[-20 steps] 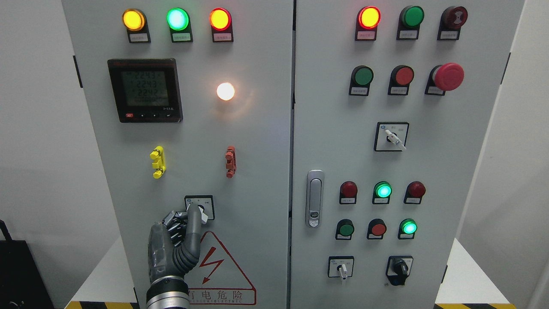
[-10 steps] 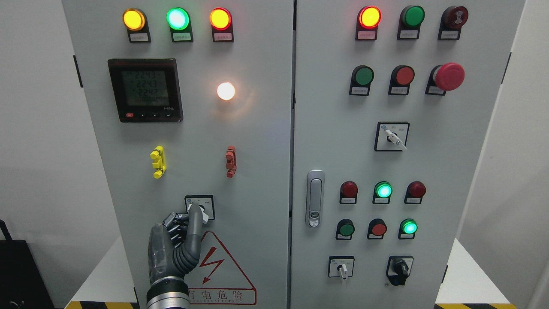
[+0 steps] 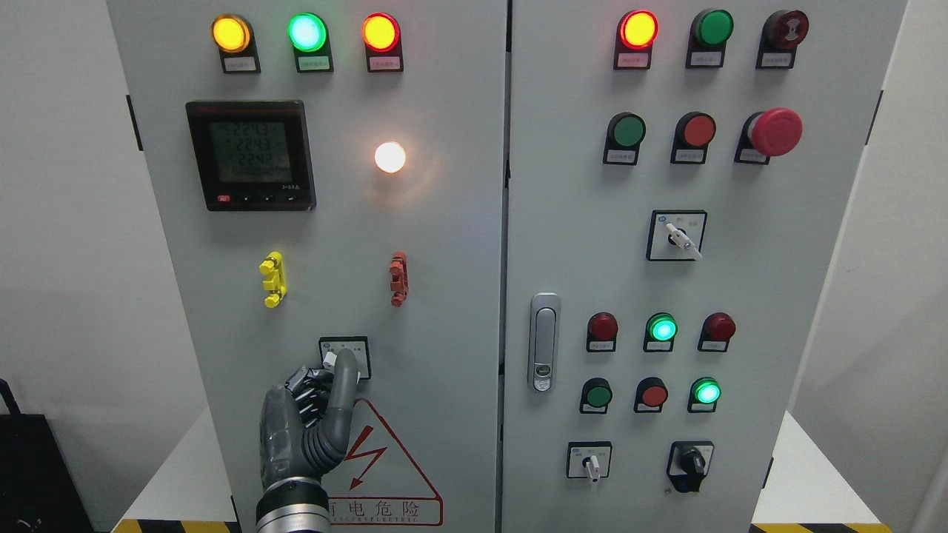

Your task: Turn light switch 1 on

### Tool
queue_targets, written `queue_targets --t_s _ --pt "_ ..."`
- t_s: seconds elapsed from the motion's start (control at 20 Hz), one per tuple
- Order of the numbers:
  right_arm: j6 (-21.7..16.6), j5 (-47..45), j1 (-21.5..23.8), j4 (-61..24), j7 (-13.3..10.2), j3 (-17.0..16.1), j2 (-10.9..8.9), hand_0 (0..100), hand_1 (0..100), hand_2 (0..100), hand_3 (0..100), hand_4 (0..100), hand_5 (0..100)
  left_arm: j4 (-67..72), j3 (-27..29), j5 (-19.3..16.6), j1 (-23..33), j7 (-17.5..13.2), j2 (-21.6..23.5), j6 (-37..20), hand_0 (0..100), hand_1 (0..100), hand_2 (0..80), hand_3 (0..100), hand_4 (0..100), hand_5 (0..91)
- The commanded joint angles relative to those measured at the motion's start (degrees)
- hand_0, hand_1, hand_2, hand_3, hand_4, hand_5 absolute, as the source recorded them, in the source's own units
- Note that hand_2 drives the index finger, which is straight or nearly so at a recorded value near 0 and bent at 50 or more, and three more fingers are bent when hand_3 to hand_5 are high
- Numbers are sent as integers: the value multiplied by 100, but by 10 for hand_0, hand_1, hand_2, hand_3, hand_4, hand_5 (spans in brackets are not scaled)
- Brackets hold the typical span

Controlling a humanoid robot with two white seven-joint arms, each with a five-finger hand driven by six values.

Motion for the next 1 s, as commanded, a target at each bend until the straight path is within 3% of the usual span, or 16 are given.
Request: queue_targets --t_s 0.0,0.65,0.85,0.95 --pt "-4 1 0 0 33 0 0 54 0 0 0 0 0 -6 -13 54 50 -7 11 -47 154 290 583 970 939 860" --pt "-4 1 0 0 33 0 0 54 0 0 0 0 0 -76 -40 54 489 -16 73 -557 47 295 621 1000 963 860" --pt "-4 1 0 0 33 0 0 55 0 0 0 0 0 -111 -40 45 963 -16 117 -1092 38 298 629 1000 971 860" --pt "-4 1 0 0 33 0 0 54 0 0 0 0 0 -111 -40 54 1218 -51 152 -1626 31 298 630 1000 973 861"
